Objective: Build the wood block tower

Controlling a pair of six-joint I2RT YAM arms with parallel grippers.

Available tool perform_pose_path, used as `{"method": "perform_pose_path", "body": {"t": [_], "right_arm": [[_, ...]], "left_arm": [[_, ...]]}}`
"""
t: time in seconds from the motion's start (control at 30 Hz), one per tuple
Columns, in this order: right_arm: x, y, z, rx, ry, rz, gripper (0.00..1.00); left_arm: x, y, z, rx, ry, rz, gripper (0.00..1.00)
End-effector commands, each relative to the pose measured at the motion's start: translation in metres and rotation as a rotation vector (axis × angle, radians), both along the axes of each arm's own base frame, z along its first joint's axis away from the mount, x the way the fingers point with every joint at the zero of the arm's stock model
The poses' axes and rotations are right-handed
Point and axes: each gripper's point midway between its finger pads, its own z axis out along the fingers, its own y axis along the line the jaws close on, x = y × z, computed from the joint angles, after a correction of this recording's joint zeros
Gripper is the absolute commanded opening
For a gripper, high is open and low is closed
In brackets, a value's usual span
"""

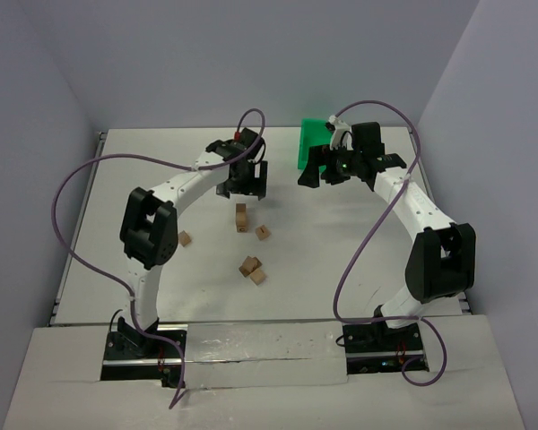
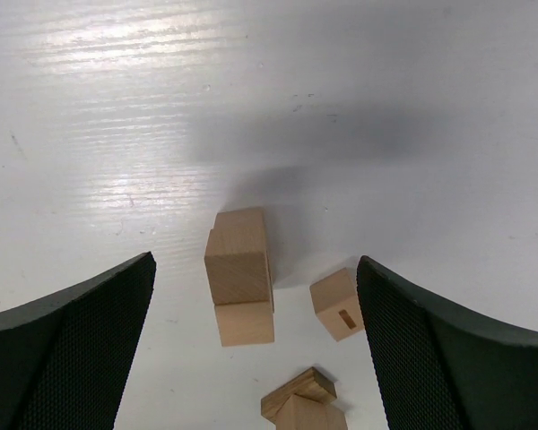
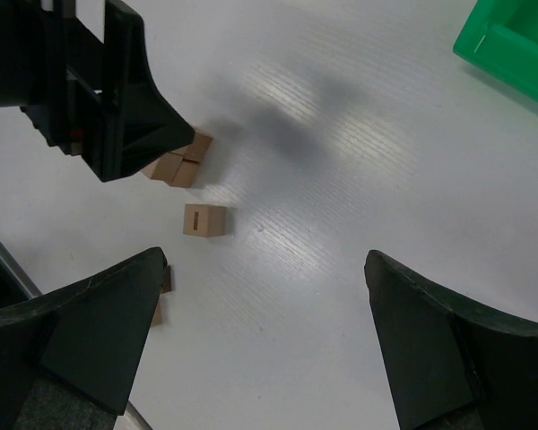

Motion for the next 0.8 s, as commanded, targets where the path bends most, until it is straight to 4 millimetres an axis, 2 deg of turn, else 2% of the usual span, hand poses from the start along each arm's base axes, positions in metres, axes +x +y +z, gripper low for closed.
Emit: {"method": "perform_pose_path", "body": {"t": [0.0,0.1,0.13,0.2,0.27,0.3,0.37,0.4,0.43,0.5,0.53,0.57,0.6,0.67,0.77], "right_arm": [[-0.005,0.004,0.027,0.009,-0.101,0.032,1.00],[-0.012,0.005,0.032,-0.016,-0.153,0.071,1.00],[-0.016,0.008,0.033,-0.026,-0.163,0.088,1.00],[-0.024,0.009,0.032,-0.059,-0.179,0.131,1.00],[-0.033,0.012,0.031,-0.092,-0.197,0.199,1.00],[-0.043,0.012,0.028,-0.107,-0.176,0.232,1.00],[-0.062,0.015,0.022,-0.151,-0.169,0.323,1.00],[-0.070,0.017,0.020,-0.174,-0.182,0.374,1.00],[-0.082,0.021,0.016,-0.187,-0.176,0.423,1.00],[-0.103,0.031,0.008,-0.210,-0.172,0.515,1.00],[-0.116,0.035,0.003,-0.230,-0.178,0.569,1.00],[-0.129,0.041,-0.003,-0.260,-0.195,0.637,1.00],[-0.146,0.053,-0.010,-0.278,-0.199,0.700,1.00],[-0.155,0.061,-0.019,-0.345,-0.191,0.718,0.99],[-0.161,0.080,-0.028,-0.337,-0.125,0.709,0.92]], "left_arm": [[0.008,0.004,0.057,-0.038,-0.129,-0.005,0.99],[0.014,0.004,0.085,-0.077,-0.222,-0.016,0.99],[0.013,0.006,0.108,-0.099,-0.281,-0.036,0.99],[0.015,0.004,0.126,-0.144,-0.361,-0.086,0.99],[0.006,0.010,0.167,-0.226,-0.461,-0.132,0.99],[0.012,0.018,0.185,-0.274,-0.534,-0.138,0.99],[0.002,0.043,0.195,-0.353,-0.545,-0.175,0.99],[-0.009,0.046,0.196,-0.416,-0.510,-0.215,0.99],[-0.009,0.061,0.191,-0.446,-0.485,-0.206,0.99],[-0.017,0.075,0.193,-0.514,-0.470,-0.228,0.99],[-0.020,0.094,0.192,-0.549,-0.474,-0.221,0.99],[-0.029,0.106,0.207,-0.603,-0.508,-0.253,0.99],[-0.034,0.110,0.209,-0.615,-0.518,-0.264,0.99],[-0.045,0.121,0.209,-0.590,-0.536,-0.259,0.99],[-0.051,0.139,0.207,-0.541,-0.564,-0.197,0.99]]}}
